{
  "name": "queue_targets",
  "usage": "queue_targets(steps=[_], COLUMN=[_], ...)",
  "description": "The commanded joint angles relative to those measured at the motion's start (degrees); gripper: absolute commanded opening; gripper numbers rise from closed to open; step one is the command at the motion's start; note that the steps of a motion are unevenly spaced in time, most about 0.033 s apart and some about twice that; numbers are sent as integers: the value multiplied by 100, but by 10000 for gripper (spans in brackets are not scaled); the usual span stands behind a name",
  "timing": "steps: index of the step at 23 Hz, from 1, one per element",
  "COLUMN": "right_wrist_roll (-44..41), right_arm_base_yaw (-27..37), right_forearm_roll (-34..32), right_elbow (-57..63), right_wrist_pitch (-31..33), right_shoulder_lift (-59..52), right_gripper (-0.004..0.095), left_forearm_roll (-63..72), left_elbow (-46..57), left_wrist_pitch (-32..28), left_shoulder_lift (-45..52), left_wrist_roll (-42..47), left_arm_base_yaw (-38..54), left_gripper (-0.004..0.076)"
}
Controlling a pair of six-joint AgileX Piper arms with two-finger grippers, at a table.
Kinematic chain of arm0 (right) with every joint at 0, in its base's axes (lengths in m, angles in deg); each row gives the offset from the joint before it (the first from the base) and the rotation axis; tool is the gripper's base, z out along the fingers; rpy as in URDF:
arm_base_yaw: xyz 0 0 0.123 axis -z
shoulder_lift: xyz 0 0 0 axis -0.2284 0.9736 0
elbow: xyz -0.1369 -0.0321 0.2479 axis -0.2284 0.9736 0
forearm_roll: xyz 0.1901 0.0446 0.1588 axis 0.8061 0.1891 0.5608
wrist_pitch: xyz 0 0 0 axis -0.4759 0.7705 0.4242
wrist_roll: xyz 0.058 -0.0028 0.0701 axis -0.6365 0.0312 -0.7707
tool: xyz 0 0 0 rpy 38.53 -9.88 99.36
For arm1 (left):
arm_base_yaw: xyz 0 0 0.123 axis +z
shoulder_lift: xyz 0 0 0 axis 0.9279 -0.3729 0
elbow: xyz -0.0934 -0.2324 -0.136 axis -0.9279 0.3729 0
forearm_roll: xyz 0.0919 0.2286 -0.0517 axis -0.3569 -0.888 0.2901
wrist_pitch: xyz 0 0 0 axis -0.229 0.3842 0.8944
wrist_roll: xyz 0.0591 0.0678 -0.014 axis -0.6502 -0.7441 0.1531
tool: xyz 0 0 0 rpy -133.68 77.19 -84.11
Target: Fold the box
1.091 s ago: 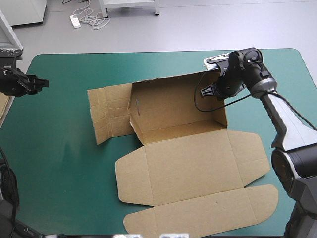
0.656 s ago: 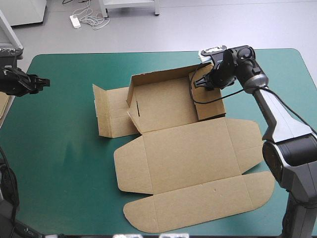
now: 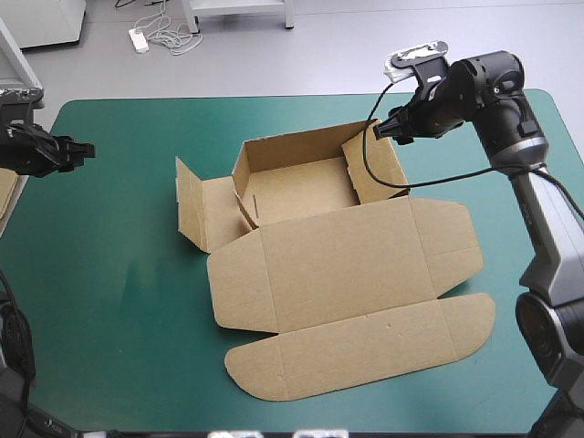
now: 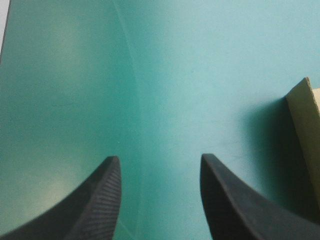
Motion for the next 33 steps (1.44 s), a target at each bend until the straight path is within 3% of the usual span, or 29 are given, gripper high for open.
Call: queue_targets(steps=[1, 4, 6, 8, 11, 14, 20, 26, 33], right_wrist_roll=[-58, -737, -1047, -1021, -933, -821, -171, -5, -5], right_arm_base_yaw=[-396, -999, -1016, -913, -648, -353, 57, 66, 66], right_forearm_roll=[-466, -1383, -1426, -1407, -1392, -1131, -124, -166, -103], right_elbow=[154, 974, 1439, 1554, 1506, 1348, 573, -627, -638], right_wrist_pitch=[-149, -744, -1294, -1447, -1483, -1497, -1434, -449, -614], right_shoulder_lift=[-490, -746, -774, -640, -360, -60, 845, 1835, 1908], right_gripper=[543, 516, 517, 537, 662, 763, 762, 618, 292], left_forearm_roll=[187, 187, 187, 203, 265, 351, 372, 385, 394], left_elbow=[-191, -191, -191, -191, -191, -191, -191, -191, -191], left_wrist_pitch=[-188, -174, -154, -154, -178, -190, -200, -176, -153], left_shoulder_lift=[245, 245, 245, 245, 245, 245, 245, 245, 245], left_wrist_roll=[-29, -43, -69, -69, -69, -94, -93, -105, -105], left_arm_base_yaw=[2, 2, 2, 2, 2, 2, 2, 2, 2], left_gripper=[353, 353, 352, 353, 353, 353, 352, 352, 352])
